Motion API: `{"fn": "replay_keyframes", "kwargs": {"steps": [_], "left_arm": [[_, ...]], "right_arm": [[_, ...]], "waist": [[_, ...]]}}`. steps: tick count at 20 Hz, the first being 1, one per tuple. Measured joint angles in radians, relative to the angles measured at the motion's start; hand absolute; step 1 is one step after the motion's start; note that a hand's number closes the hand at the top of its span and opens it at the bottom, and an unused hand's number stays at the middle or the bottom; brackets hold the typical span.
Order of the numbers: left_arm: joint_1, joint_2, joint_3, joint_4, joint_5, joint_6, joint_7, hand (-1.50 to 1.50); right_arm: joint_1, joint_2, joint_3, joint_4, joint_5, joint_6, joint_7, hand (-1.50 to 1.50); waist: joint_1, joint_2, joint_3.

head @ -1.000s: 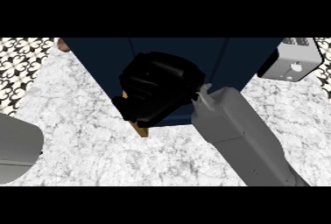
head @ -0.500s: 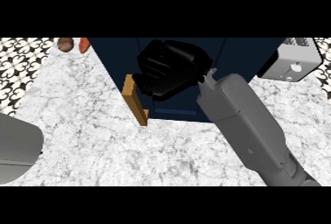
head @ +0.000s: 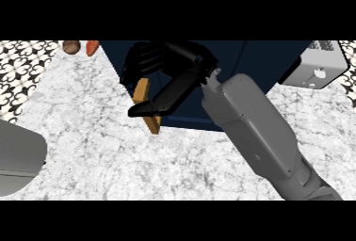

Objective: Pick up the bottled water, place it into the cabinet and close the cabinet

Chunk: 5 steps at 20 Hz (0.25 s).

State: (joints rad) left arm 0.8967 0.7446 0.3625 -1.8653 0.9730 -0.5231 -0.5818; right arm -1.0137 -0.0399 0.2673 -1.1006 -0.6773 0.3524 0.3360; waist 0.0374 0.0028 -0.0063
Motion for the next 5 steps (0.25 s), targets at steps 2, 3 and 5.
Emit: {"fn": "replay_keyframes", "kwargs": {"steps": [2,3,5], "left_arm": [[-0.014,-0.003,-0.007,-0.007,-0.010,0.003,0.007,-1.50],[-0.019,-0.001,-0.005,-0.005,-0.009,0.001,0.012,-1.50],[-0.026,-0.009,-0.008,-0.011,-0.018,0.004,0.014,-1.50]], "right_arm": [[-0.010,0.006,0.000,0.005,0.015,-0.016,-0.007,-1.50],[-0.013,0.008,0.001,0.009,0.023,-0.018,-0.014,-1.50],[-0.020,0.013,-0.002,0.017,0.031,-0.028,-0.018,-1.50]], "waist": [[-0.001,0.002,0.000],[-0.001,0.002,-0.001],[0.001,0.002,0.000]]}}
